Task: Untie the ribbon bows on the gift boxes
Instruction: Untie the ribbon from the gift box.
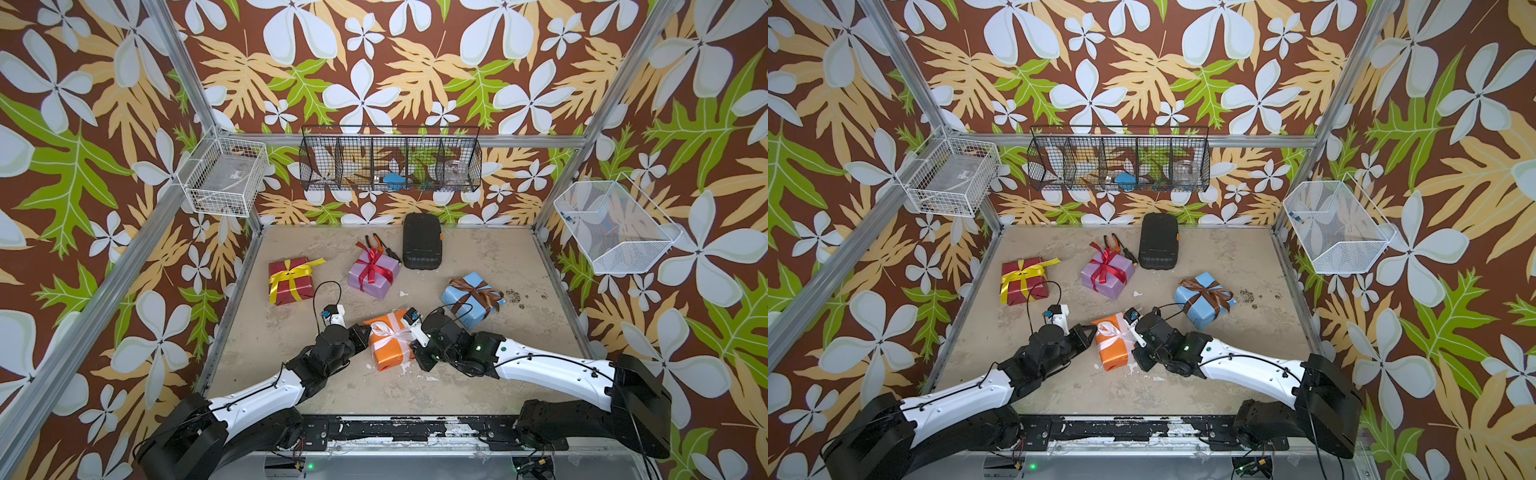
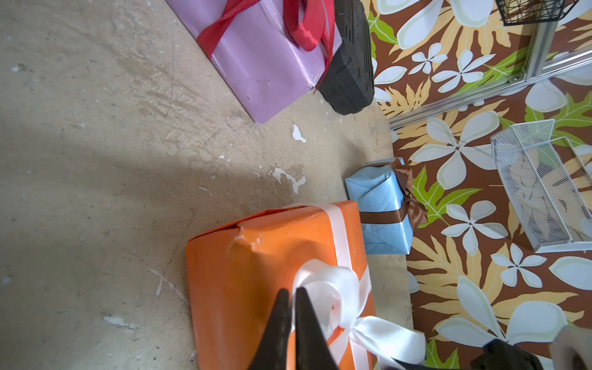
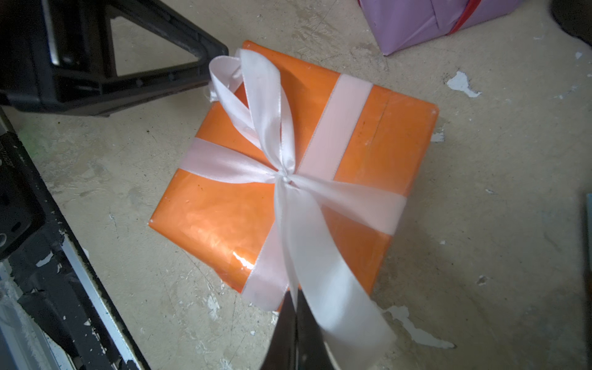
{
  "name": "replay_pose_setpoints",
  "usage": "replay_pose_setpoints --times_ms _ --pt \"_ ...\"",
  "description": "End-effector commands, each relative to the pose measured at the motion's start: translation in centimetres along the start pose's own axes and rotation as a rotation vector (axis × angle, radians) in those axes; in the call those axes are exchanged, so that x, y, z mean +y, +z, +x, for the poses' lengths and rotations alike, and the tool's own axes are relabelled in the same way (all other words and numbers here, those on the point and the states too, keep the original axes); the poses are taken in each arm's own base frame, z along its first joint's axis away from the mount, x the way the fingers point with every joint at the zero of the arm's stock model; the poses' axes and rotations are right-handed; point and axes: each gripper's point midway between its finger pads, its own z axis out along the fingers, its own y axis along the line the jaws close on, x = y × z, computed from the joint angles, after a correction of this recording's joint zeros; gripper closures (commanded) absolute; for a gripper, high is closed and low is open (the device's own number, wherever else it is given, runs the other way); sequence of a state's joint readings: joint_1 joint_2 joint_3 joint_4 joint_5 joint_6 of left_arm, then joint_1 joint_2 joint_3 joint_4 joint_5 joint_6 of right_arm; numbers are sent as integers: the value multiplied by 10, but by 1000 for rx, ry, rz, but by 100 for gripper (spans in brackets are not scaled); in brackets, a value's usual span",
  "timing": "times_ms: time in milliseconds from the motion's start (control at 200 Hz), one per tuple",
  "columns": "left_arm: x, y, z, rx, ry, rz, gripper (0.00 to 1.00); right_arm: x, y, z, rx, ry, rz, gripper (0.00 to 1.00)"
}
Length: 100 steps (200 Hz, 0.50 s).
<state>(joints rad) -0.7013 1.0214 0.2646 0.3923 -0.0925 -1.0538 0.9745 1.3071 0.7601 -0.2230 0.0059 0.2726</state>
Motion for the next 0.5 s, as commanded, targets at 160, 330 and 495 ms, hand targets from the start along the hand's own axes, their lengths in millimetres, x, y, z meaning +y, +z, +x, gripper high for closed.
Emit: replay_pose_setpoints --times_ms 160,330,495 --pt "-3 0 -6 -18 27 -11 100 -2 -1 -2 -15 -4 11 100" --pt "9 -1 -25 -84 60 -84 100 -12 -1 1 -10 10 67 100" --pt "16 -1 -44 -140 57 -115 100 -22 -4 4 -10 38 119 100"
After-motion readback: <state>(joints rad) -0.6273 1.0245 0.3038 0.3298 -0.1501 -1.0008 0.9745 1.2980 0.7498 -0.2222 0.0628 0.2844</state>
